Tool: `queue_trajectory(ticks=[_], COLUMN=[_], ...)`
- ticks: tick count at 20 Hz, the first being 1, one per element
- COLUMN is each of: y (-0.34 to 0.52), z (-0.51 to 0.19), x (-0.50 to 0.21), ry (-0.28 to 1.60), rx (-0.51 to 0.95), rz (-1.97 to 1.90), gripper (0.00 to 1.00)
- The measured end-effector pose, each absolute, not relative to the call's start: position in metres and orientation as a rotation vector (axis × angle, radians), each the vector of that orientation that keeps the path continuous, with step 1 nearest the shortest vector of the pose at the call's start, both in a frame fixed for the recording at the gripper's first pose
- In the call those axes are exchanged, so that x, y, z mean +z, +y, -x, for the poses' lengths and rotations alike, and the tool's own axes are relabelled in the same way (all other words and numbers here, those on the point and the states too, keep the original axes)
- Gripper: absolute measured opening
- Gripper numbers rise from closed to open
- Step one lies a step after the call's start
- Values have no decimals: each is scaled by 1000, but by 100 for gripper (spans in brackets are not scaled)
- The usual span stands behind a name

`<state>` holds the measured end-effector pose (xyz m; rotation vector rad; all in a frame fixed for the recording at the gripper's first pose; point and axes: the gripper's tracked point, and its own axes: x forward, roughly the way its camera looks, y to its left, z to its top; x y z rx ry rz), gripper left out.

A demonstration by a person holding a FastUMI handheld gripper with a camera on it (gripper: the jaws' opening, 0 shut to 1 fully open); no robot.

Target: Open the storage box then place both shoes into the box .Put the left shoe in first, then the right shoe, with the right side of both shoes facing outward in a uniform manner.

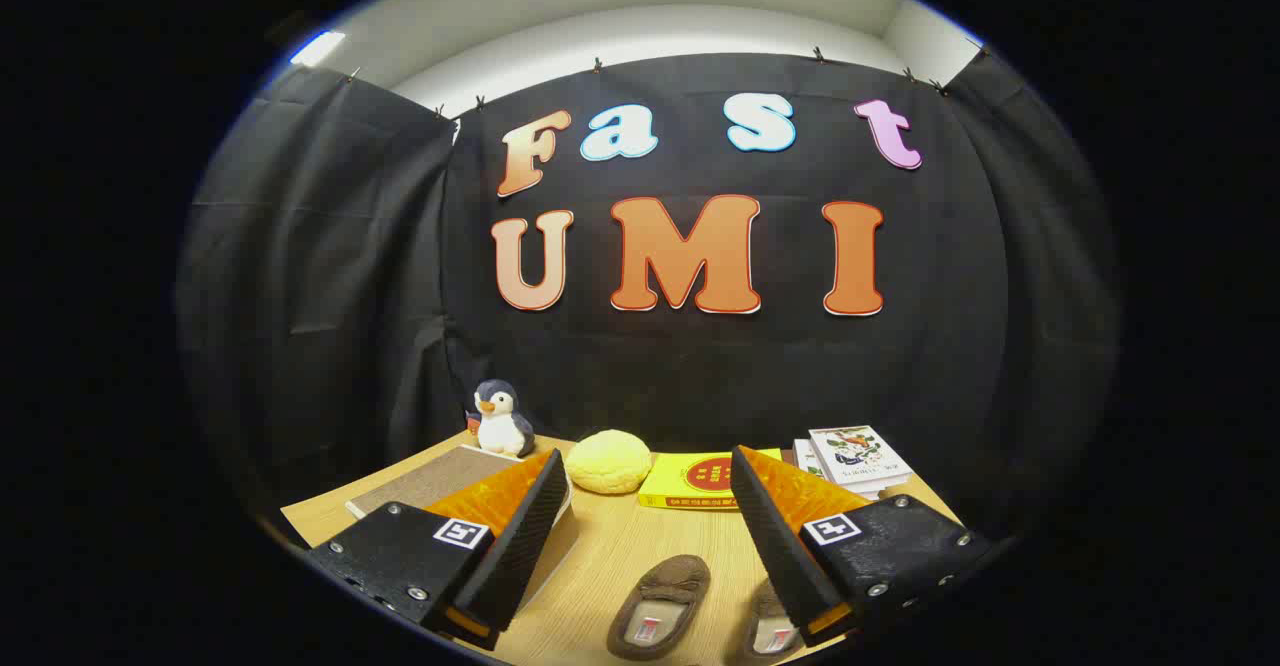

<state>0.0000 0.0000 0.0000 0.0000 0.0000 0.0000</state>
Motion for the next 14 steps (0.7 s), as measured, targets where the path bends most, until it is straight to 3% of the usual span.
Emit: queue_trajectory(ticks=[14], y=[-6], z=[-1], x=[-14], ry=[33], rx=[27], rz=[-40], gripper=[99])
